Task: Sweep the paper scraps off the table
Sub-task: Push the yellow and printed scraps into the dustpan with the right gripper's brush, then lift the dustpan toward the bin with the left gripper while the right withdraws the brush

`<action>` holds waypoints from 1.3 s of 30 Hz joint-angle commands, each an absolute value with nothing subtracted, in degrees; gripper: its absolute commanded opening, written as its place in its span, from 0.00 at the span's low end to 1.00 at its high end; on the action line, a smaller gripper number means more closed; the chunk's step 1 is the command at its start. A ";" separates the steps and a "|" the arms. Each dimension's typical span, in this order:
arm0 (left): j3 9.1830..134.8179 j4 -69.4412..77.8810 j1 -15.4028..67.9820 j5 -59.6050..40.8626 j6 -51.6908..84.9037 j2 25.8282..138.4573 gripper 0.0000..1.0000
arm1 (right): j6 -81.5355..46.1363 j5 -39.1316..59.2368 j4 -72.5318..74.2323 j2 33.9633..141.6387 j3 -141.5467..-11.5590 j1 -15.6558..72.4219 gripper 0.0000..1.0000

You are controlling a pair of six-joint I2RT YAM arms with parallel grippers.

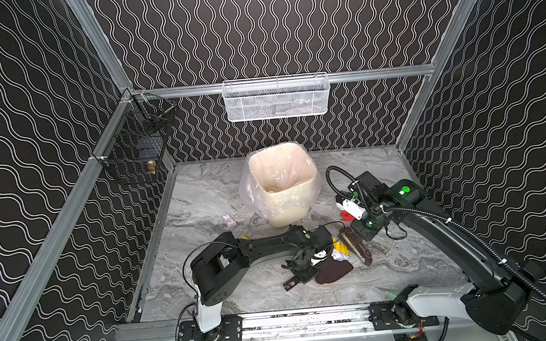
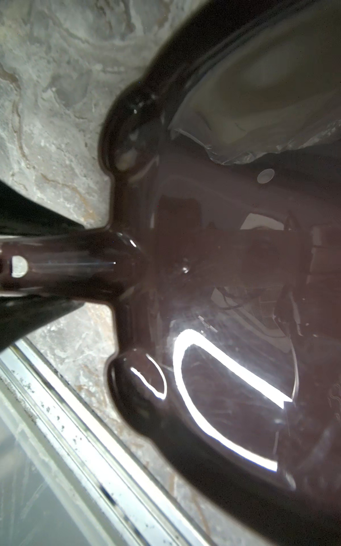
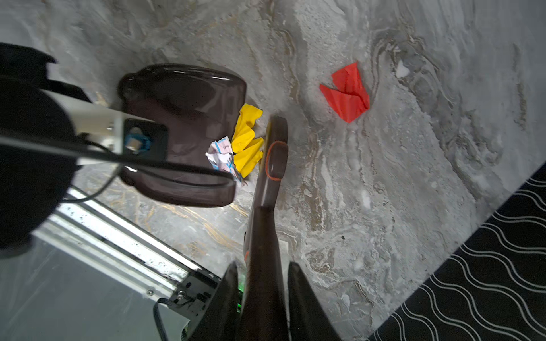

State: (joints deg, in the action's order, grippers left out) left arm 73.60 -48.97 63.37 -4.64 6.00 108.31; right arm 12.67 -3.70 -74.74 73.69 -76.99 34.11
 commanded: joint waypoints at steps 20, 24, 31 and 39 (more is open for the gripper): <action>69.65 -45.48 63.19 -3.25 9.55 103.60 0.00 | 11.75 0.36 -77.00 73.46 -84.17 35.64 0.00; 68.38 -45.38 63.19 -2.70 9.89 101.82 0.00 | 10.93 -0.30 -76.98 71.37 -84.29 34.01 0.00; 66.80 -48.05 63.27 -1.05 11.98 95.31 0.00 | 10.90 4.57 -74.07 68.21 -85.08 25.37 0.00; 67.15 -57.07 65.36 3.16 17.19 83.68 0.00 | 10.33 9.87 -68.72 69.46 -86.20 16.06 0.00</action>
